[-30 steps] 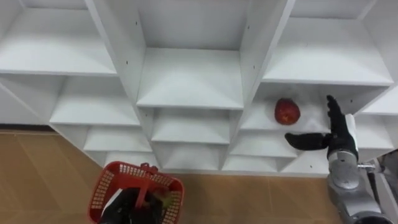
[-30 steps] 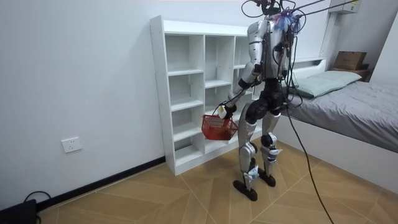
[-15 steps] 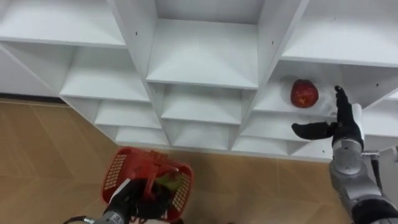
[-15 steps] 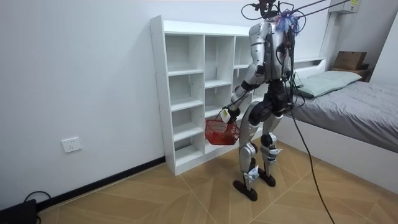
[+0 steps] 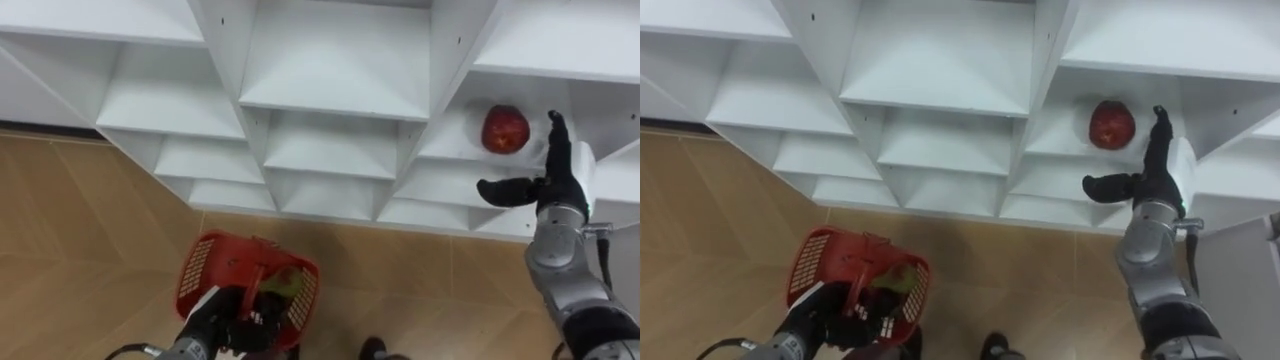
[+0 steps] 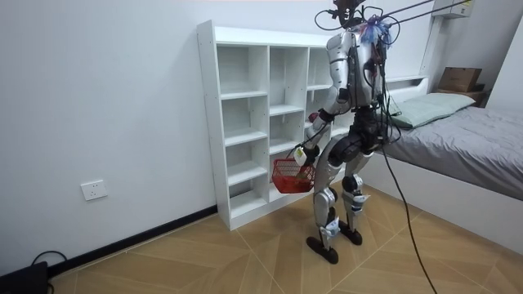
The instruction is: Collect fruits from the closet
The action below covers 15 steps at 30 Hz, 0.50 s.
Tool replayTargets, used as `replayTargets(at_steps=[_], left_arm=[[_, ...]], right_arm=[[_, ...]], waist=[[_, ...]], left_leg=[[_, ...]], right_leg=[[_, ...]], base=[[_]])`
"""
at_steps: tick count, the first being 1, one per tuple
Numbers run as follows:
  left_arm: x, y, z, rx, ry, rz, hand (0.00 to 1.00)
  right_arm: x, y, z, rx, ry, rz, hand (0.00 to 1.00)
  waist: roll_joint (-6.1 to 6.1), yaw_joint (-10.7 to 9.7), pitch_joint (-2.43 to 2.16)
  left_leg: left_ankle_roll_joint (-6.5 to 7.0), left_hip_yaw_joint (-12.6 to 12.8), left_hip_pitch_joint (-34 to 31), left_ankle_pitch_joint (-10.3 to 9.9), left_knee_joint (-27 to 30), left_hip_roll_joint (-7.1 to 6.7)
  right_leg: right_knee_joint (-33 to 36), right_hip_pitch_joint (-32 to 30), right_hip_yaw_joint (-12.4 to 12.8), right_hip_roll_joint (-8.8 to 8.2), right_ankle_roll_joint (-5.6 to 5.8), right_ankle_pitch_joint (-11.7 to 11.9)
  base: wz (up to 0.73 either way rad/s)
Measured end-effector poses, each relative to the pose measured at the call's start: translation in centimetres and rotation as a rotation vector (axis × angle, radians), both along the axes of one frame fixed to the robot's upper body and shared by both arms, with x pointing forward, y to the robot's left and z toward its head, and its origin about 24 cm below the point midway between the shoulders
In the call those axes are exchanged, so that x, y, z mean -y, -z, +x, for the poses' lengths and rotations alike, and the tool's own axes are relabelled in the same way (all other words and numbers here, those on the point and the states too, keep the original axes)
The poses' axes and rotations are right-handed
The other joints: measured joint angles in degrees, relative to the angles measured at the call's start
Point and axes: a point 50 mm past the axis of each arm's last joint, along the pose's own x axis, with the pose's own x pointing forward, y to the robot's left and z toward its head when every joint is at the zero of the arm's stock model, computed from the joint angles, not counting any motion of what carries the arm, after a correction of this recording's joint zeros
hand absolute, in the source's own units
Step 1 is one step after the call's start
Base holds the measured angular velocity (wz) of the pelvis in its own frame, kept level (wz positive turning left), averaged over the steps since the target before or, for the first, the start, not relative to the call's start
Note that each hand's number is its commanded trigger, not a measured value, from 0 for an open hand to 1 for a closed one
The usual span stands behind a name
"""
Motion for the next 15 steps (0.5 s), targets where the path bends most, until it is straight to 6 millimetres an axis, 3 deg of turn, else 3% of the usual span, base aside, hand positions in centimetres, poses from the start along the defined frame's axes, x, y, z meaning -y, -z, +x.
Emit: replayTargets(at_steps=[15], left_arm=[[0.7, 0.0, 0.1, -0.002, 0.01, -0.012, 1.0]], right_arm=[[-0.7, -2.3, 1.2, 0.11, -0.008, -0.01, 0.0]], waist=[[-0.1, 0.21, 0.03]], left_leg=[[-0.15, 0.44, -1.41, -1.65, 4.44, 0.67]], right_leg=[[4.23, -1.46, 0.47, 0.04, -0.52, -1.14]], base=[[-0.01]])
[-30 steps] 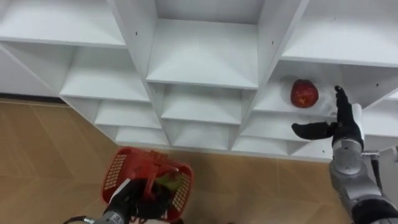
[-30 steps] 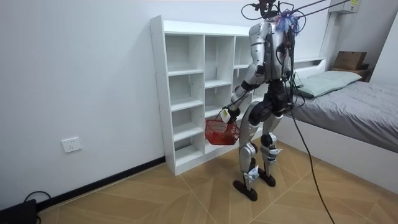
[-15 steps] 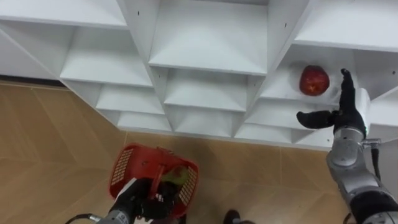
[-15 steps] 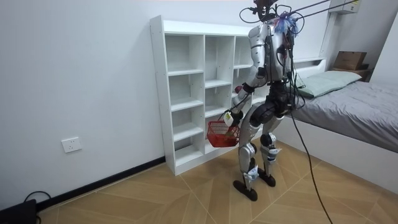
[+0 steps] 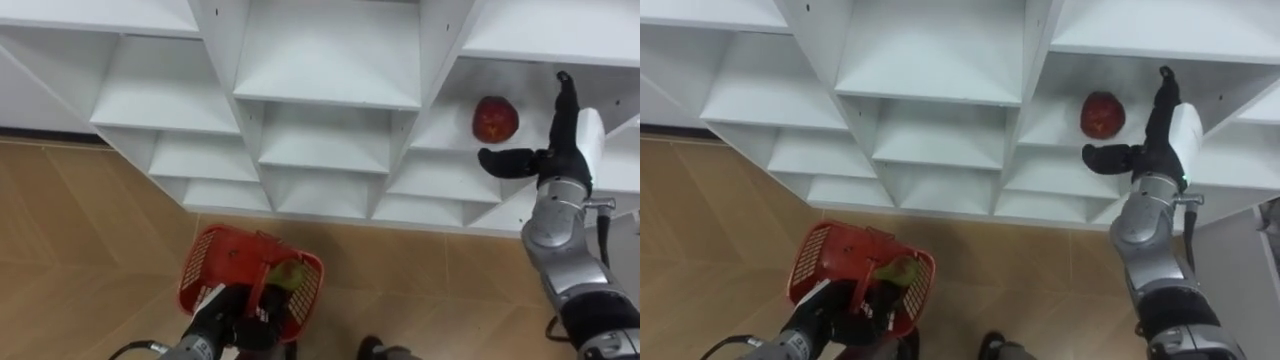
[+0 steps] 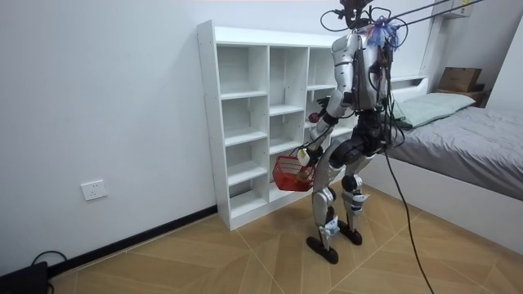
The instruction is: Collect fruits from the closet
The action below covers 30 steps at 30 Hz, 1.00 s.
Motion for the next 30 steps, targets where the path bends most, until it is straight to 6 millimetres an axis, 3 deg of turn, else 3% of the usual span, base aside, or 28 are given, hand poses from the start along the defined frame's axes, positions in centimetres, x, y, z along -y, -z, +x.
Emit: replayTargets(at_steps=[10, 16, 21, 30], left_arm=[[-0.1, 0.0, 0.1, -0.005, -0.018, 0.013, 1.0], [0.0, 0.1, 0.0, -0.018, -0.018, 0.014, 1.0], [0.1, 0.3, -0.2, -0.026, -0.01, 0.014, 1.0], [0.4, 0.3, -0.4, -0.032, 0.013, 0.015, 1.0]], right_arm=[[-0.9, -2.6, 0.6, 0.134, -0.024, -0.002, 0.0], [-1.1, -2.5, 0.6, 0.126, -0.031, -0.003, 0.0], [-0.5, -1.2, 0.3, 0.07, -0.004, 0.009, 0.0], [-0.2, -0.6, 0.1, 0.045, 0.023, 0.045, 0.0]], waist=[[0.12, -0.18, -0.19], [0.55, -0.15, -0.46], [1.02, 0.03, -0.76], [0.91, 0.09, -0.73]], left_leg=[[-0.1, 0.1, -0.51, -0.11, 0.33, 0.18], [-0.1, 0.19, -0.28, -0.1, 0.06, 0.27], [-0.13, 0.05, 0.29, -0.03, -0.6, 0.36], [0.18, 0.05, 0.37, 1.3, -4.19, -0.4]], right_leg=[[0.1, -0.41, -0.17, 0.08, -0.16, -0.09], [-0.15, -0.13, -0.3, 0.1, -0.2, -0.07], [-1.23, 0.68, -0.46, 0.29, -0.12, 0.25], [-3.6, 0.31, -0.46, -0.09, 0.3, 0.97]], base=[[0.0], [0.0], [0.0], [0.01]])
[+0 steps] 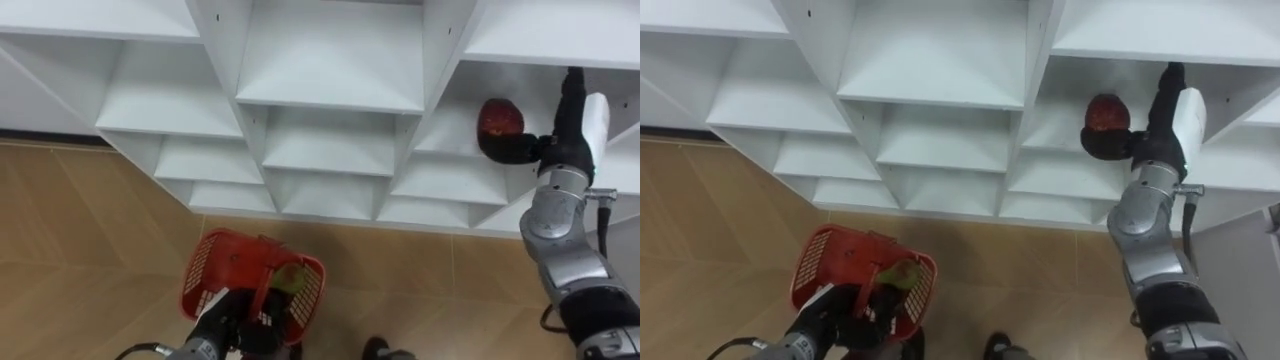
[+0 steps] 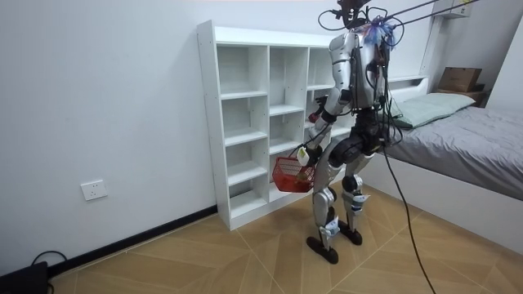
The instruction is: Collect fruits from the closet
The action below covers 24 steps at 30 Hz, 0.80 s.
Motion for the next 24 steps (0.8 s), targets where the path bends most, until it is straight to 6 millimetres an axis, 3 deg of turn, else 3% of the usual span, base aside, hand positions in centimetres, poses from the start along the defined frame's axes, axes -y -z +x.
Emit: replayTargets(at_steps=[6, 14, 24], left_arm=[[0.3, -0.3, 0.3, 0.015, 0.045, 0.017, 1.0], [0.2, -1.3, 1.2, 0.076, 0.063, 0.027, 1.0], [0.1, -1.6, 1.4, 0.092, 0.054, 0.037, 1.0]], right_arm=[[-0.3, 0.4, 0.4, -0.043, -0.022, -0.024, 0.0], [-0.4, -0.7, 1.3, -0.025, -0.009, -0.034, 0.0], [-0.3, -2.1, 1.8, 0.029, -0.009, -0.05, 0.0]], waist=[[-0.61, 0.0, 0.3], [-2.0, -0.04, 1.07], [-2.57, 0.11, 1.04]], left_leg=[[-0.12, 0.14, -1.11, 0.28, -0.58, -0.08], [0.13, -0.18, -6.27, 0.68, 0.61, -0.79], [0.12, -0.19, -8.05, 0.67, 1.5, -0.74]], right_leg=[[-0.49, -1.38, 0.17, 0.06, 0.0, 0.0], [1.38, -6.64, -0.16, -0.86, 0.02, -0.27], [2.42, -8.45, -0.09, -0.88, -0.06, -0.31]], base=[[0.0], [0.05], [0.0]])
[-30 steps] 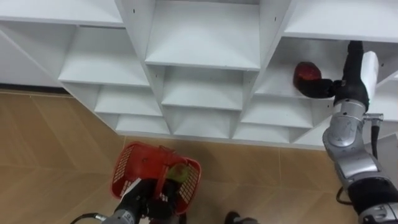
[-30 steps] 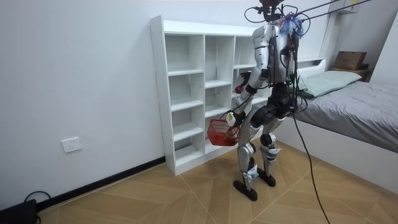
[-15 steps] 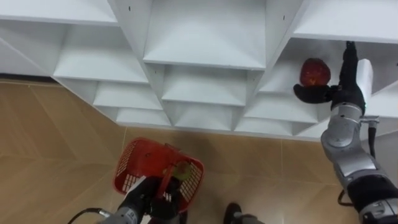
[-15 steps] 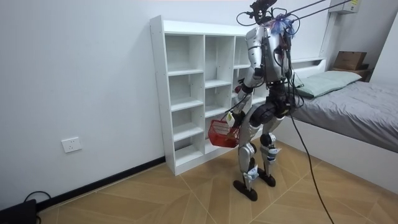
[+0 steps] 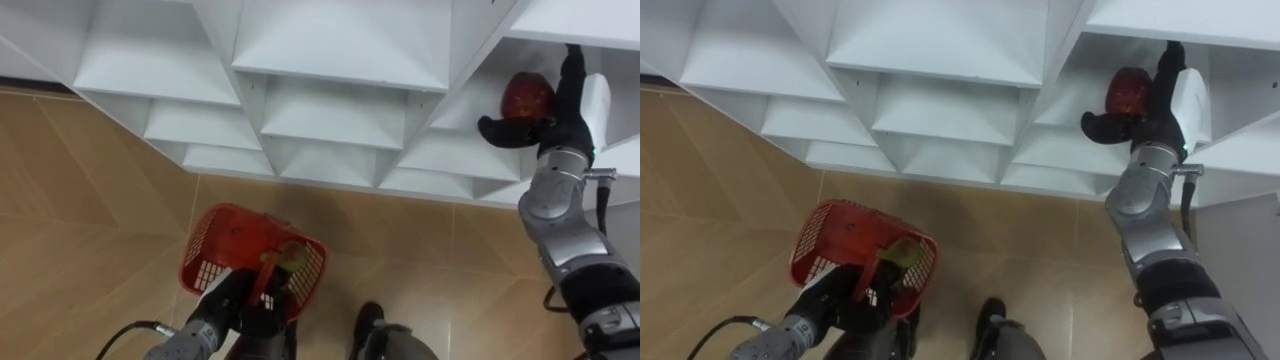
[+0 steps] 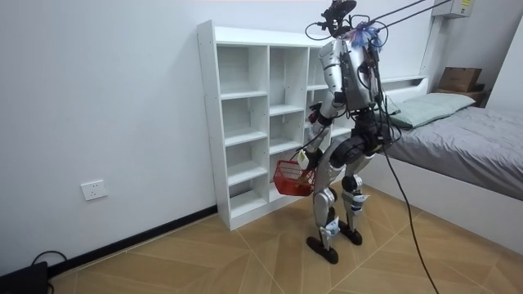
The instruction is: Collect fruits from the closet
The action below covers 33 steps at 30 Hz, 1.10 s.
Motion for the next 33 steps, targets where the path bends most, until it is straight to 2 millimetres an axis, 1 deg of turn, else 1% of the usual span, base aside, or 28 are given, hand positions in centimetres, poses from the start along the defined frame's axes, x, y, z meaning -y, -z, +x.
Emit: replayTargets(at_steps=[6, 11, 16, 23, 33], left_arm=[[0.1, 0.0, 0.1, 0.002, 0.001, -0.002, 1.0], [0.1, 0.0, 0.1, -0.01, 0.0, 0.002, 1.0], [0.3, -0.2, 0.6, -0.006, 0.01, -0.001, 1.0], [0.3, -0.3, 0.7, -0.001, 0.03, 0.013, 1.0], [0.4, -0.6, 1.1, 0.02, 0.071, 0.051, 1.0]], right_arm=[[0.1, -0.3, 0.1, 0.008, -0.002, -0.006, 0.0], [0.1, 0.7, -0.1, -0.04, 0.001, -0.025, 0.0], [0.5, 0.8, -0.1, -0.064, -0.005, -0.001, 0.0], [1.0, 2.0, -0.3, -0.136, -0.006, 0.057, 0.0], [1.3, 2.0, -0.3, -0.134, -0.035, 0.061, 0.0]], waist=[[0.0, 0.03, 0.0], [0.02, 0.15, 0.01], [0.0, 0.11, 0.02], [-0.39, 0.01, 0.25], [-0.38, -0.05, 0.33]], left_leg=[[-0.07, 0.07, 0.02, 0.04, 0.04, 0.05], [-0.07, 0.04, -0.02, 0.03, -0.1, 0.03], [-0.07, 0.02, -0.02, 0.04, -0.01, 0.01], [-0.18, -0.2, 0.07, 0.12, -0.39, 0.2], [-0.23, -0.26, 0.1, 0.31, -1.44, 0.69]], right_leg=[[0.24, -0.08, 0.09, 0.05, -0.12, -0.03], [0.18, -0.09, 0.01, -0.02, -0.12, -0.04], [0.27, -0.1, 0.01, -0.05, -0.15, -0.06], [-0.24, 0.35, -0.58, -0.01, -0.32, 0.07], [-2.35, 0.85, -1.21, 0.62, -0.35, 0.92]], base=[[0.0], [0.0], [0.0], [0.0], [0.0]])
